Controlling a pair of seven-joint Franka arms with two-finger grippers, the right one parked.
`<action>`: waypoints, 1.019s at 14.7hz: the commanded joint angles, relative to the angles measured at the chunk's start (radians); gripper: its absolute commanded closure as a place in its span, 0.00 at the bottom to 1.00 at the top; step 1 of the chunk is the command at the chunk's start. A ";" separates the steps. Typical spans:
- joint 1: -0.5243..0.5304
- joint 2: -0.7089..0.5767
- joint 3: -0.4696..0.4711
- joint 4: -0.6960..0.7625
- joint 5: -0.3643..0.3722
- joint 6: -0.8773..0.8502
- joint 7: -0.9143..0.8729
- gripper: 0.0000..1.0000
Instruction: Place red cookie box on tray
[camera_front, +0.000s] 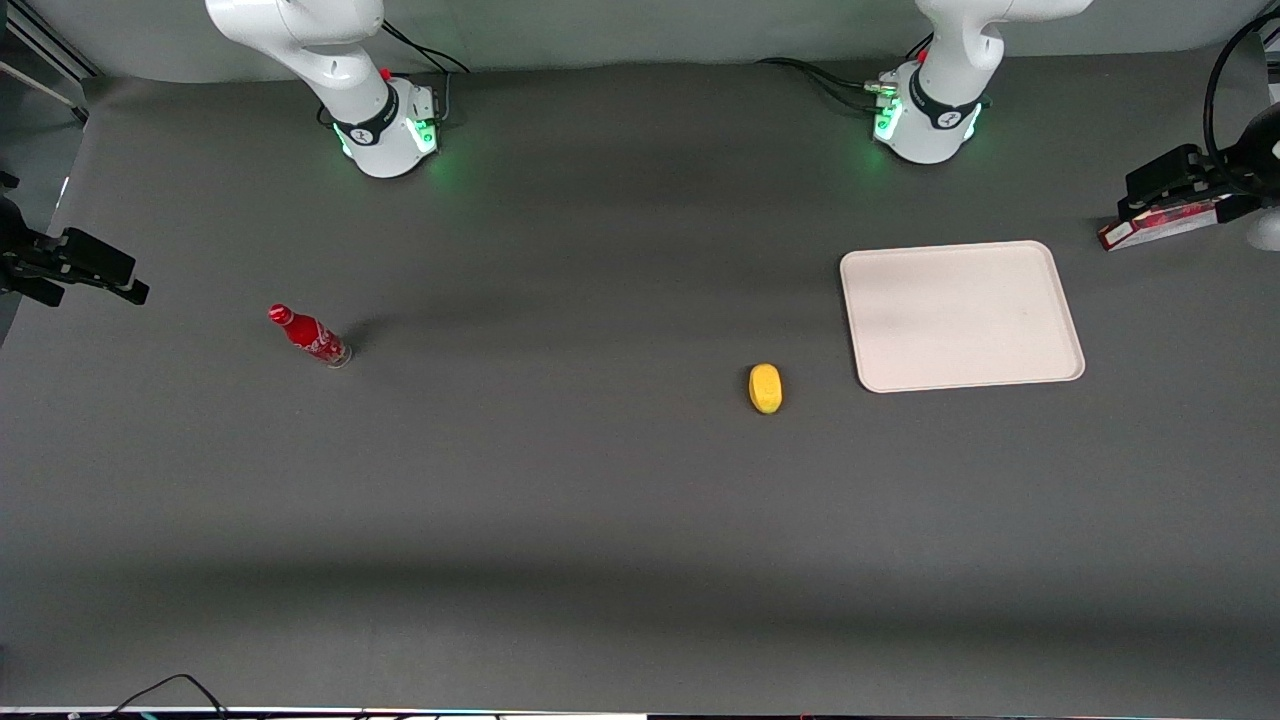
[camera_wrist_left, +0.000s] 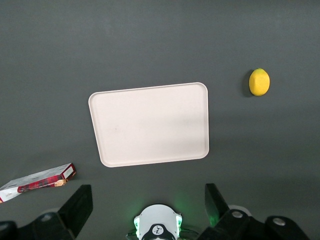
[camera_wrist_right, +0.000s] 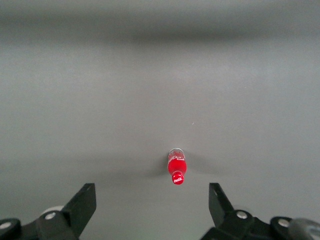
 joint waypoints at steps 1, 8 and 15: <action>-0.008 0.002 0.006 0.025 -0.011 -0.021 -0.010 0.00; -0.008 0.008 0.040 0.016 -0.010 -0.013 -0.007 0.00; -0.008 0.031 0.270 0.016 0.064 -0.006 0.555 0.00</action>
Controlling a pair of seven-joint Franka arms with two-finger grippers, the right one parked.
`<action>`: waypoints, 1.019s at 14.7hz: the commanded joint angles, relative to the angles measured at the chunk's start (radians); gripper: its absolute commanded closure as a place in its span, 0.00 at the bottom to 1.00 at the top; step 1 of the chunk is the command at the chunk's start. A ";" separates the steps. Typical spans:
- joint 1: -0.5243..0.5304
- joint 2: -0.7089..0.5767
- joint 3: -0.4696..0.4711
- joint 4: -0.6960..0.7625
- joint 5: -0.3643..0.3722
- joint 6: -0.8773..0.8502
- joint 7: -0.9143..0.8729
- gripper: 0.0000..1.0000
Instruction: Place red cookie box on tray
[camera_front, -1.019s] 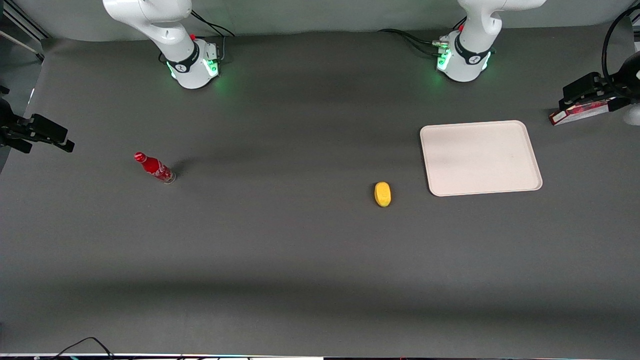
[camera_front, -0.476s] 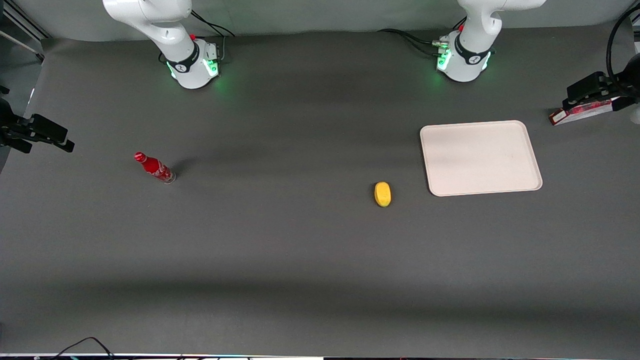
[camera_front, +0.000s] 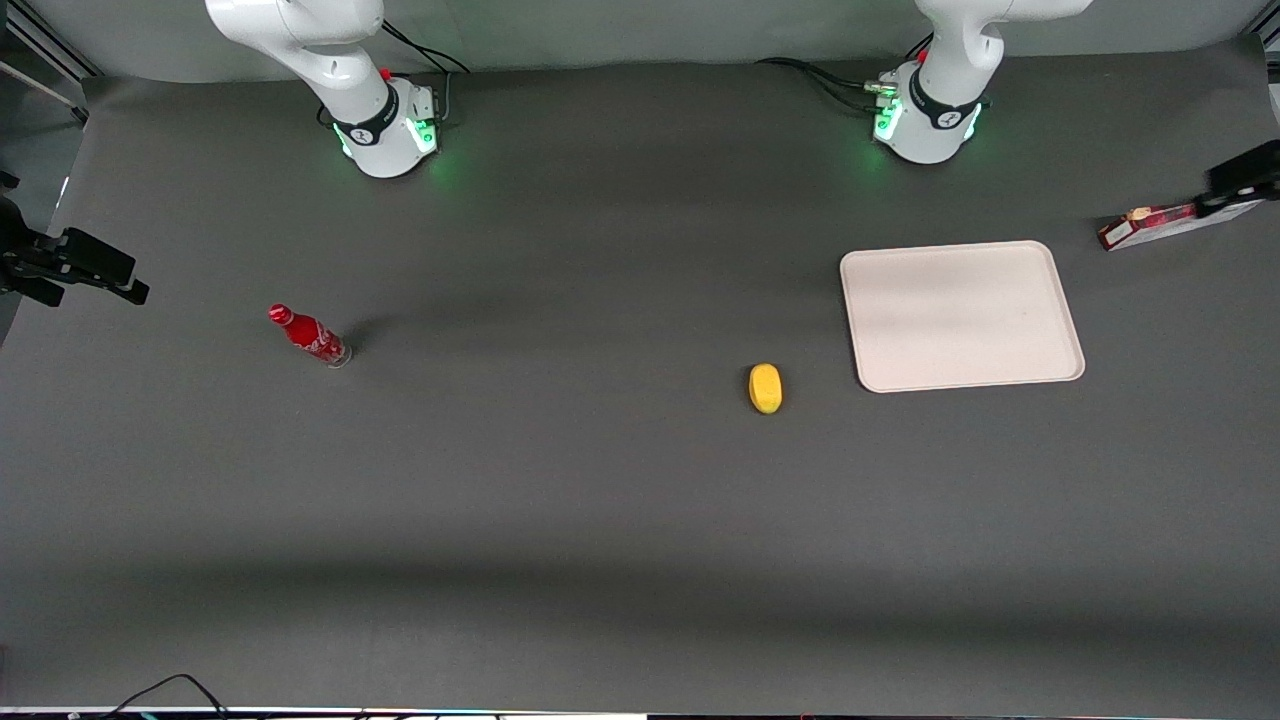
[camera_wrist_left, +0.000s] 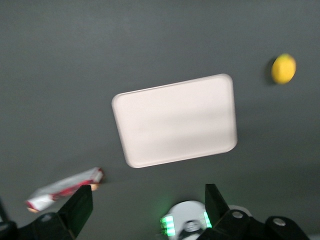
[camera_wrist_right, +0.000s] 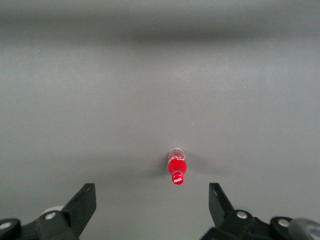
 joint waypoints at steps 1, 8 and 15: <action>-0.009 0.024 0.137 0.002 0.047 -0.011 0.370 0.00; -0.006 0.055 0.434 -0.378 0.093 0.314 1.154 0.00; 0.002 0.093 0.614 -0.763 0.055 0.720 1.530 0.00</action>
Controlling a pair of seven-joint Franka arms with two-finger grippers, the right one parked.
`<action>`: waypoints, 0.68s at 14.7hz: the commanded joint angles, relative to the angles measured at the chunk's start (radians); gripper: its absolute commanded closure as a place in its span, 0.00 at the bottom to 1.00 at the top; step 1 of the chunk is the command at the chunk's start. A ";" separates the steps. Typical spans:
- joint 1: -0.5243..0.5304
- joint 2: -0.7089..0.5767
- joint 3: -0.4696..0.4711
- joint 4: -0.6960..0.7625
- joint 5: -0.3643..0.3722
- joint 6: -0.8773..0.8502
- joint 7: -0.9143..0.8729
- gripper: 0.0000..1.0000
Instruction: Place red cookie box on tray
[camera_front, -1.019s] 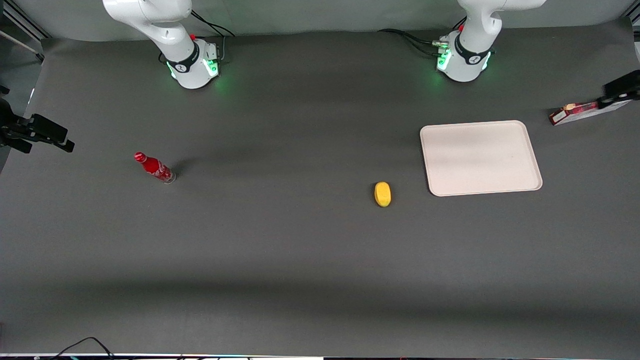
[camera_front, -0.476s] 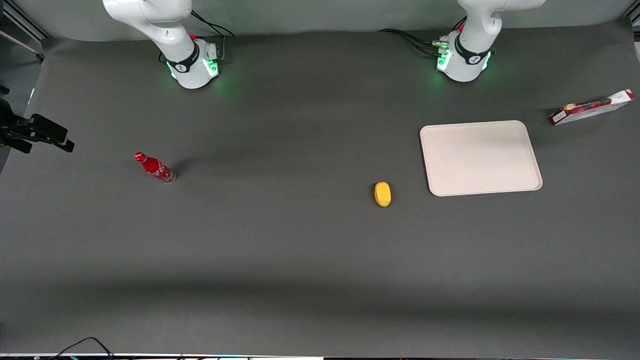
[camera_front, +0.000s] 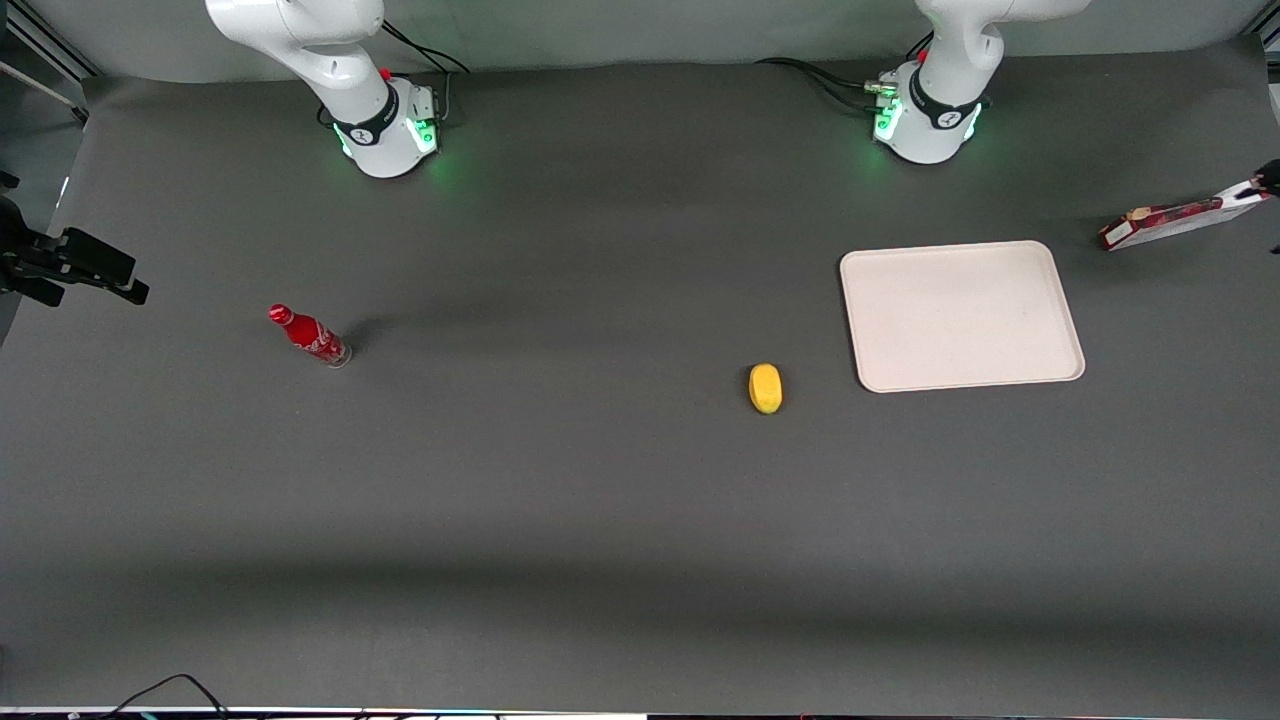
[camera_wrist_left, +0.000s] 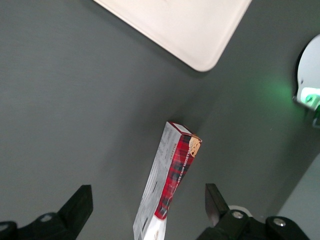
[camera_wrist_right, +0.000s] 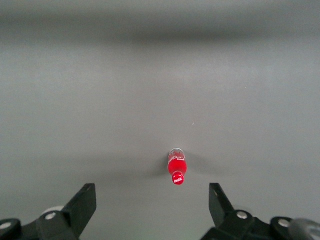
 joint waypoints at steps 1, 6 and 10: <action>-0.011 -0.023 0.054 -0.184 -0.037 0.191 0.159 0.00; -0.005 0.009 0.108 -0.335 -0.091 0.394 0.288 0.00; 0.010 0.058 0.125 -0.367 -0.137 0.463 0.397 0.00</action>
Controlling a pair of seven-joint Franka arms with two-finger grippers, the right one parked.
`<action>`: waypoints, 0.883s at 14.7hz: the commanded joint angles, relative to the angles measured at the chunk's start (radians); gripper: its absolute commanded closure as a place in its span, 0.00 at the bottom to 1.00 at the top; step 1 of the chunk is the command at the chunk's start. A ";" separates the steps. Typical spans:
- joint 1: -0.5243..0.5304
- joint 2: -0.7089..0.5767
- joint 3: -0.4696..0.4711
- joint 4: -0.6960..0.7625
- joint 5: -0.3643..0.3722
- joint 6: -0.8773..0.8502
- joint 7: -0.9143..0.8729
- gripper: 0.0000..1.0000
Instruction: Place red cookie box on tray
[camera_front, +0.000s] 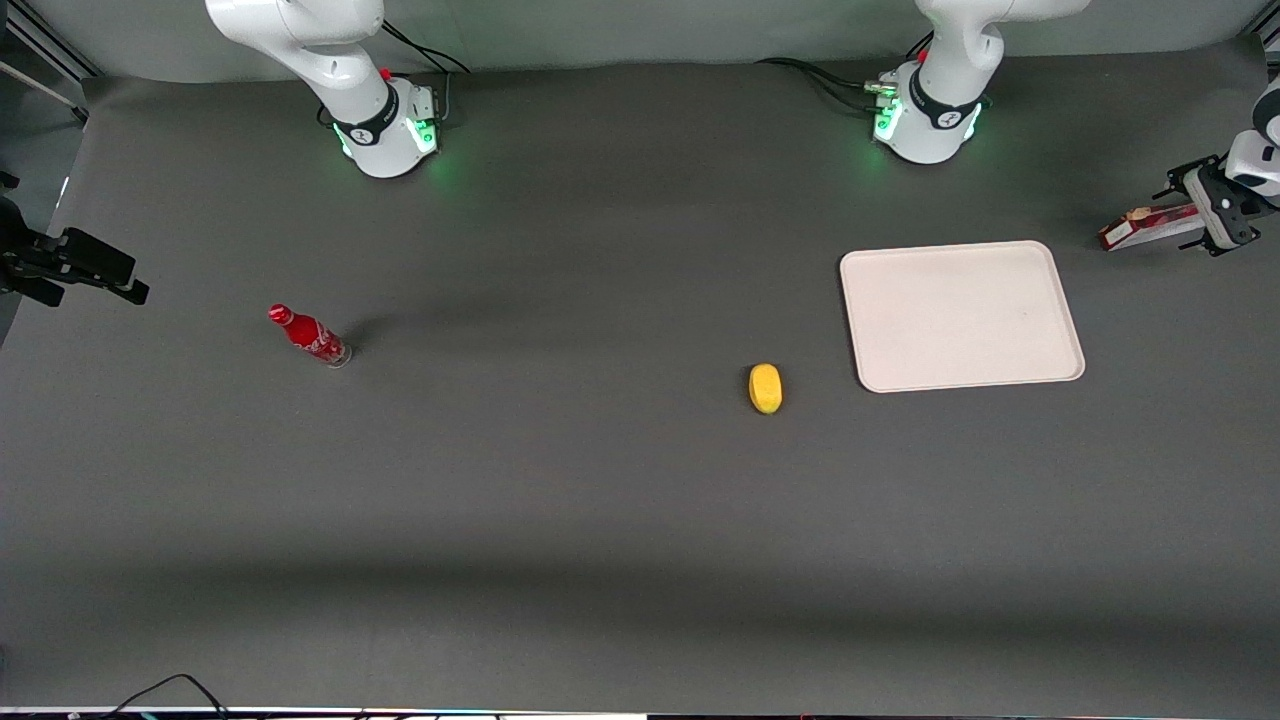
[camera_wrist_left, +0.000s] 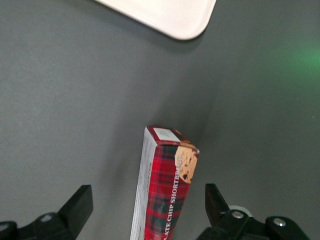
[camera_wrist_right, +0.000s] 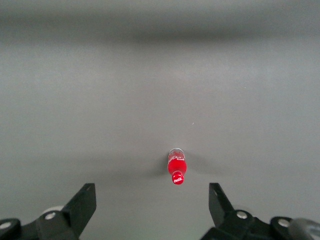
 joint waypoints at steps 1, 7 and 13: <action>0.005 0.053 0.025 -0.026 -0.080 0.058 0.134 0.00; 0.028 0.178 0.036 -0.034 -0.299 0.089 0.342 0.60; 0.019 0.202 0.036 0.001 -0.359 0.023 0.323 1.00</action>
